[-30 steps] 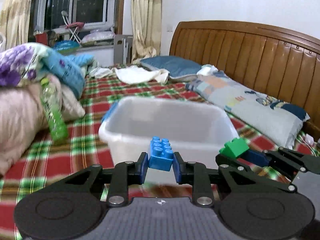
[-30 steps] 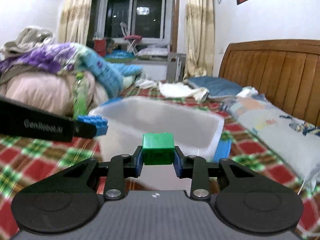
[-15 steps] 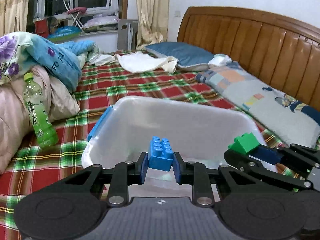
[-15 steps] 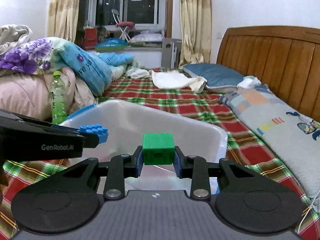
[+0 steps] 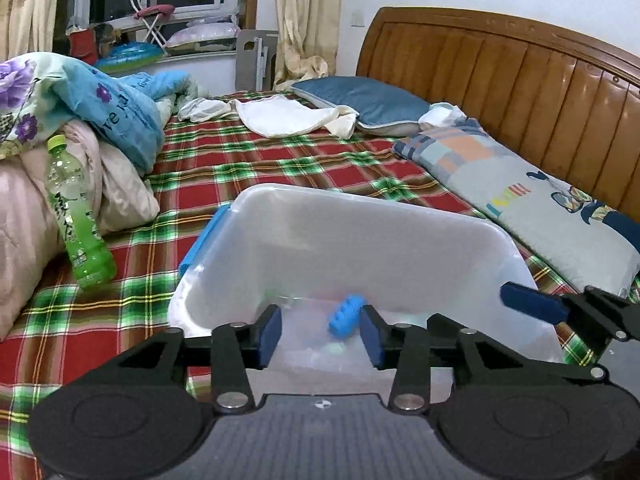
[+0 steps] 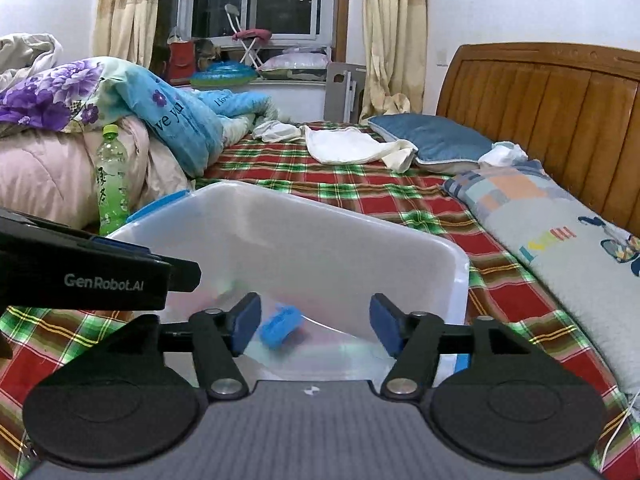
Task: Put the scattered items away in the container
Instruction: 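Withdraw both open tools from the bin back toward the toy pile, then grasp the light-blue capsule figure with the left tool while the right tool grasps a black toy car, then carry the capsule figure and black car over the bin and release both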
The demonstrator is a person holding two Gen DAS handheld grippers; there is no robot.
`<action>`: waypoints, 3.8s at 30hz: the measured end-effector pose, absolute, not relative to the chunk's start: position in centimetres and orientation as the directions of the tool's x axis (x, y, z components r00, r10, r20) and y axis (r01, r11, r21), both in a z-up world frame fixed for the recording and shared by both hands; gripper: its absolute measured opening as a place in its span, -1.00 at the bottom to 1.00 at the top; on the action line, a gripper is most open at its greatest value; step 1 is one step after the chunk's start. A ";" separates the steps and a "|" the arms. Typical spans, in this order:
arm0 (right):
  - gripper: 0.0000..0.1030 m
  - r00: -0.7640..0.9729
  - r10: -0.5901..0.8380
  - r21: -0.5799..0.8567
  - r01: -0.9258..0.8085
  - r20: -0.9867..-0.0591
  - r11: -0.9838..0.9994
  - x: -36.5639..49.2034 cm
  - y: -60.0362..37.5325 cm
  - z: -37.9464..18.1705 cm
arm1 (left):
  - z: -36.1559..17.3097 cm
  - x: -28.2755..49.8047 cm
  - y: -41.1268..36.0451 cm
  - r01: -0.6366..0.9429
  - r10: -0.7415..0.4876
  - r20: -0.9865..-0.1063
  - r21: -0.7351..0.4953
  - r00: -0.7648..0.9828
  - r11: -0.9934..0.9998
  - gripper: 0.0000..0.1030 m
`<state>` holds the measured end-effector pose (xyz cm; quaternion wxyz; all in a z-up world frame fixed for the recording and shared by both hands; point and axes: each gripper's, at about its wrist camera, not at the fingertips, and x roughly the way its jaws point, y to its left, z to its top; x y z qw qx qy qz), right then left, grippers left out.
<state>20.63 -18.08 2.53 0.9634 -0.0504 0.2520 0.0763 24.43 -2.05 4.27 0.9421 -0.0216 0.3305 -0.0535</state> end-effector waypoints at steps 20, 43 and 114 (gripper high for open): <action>0.67 0.867 0.214 -0.129 -0.301 -0.450 0.945 10.2 -16.3 1.6 | 2.1 11.2 2.0 0.131 -0.147 -0.574 -0.069 0.806 0.989 0.50; 0.59 0.817 0.211 -0.065 -0.290 -0.537 0.955 4.0 -17.5 -6.4 | -8.7 6.6 3.9 0.106 -0.086 -0.682 -0.012 0.726 0.994 -0.08; -0.33 0.870 0.243 0.068 -0.237 -0.428 0.969 10.1 -19.5 -0.2 | -0.9 10.8 -1.3 0.341 -0.336 -0.566 -0.102 0.753 0.934 0.10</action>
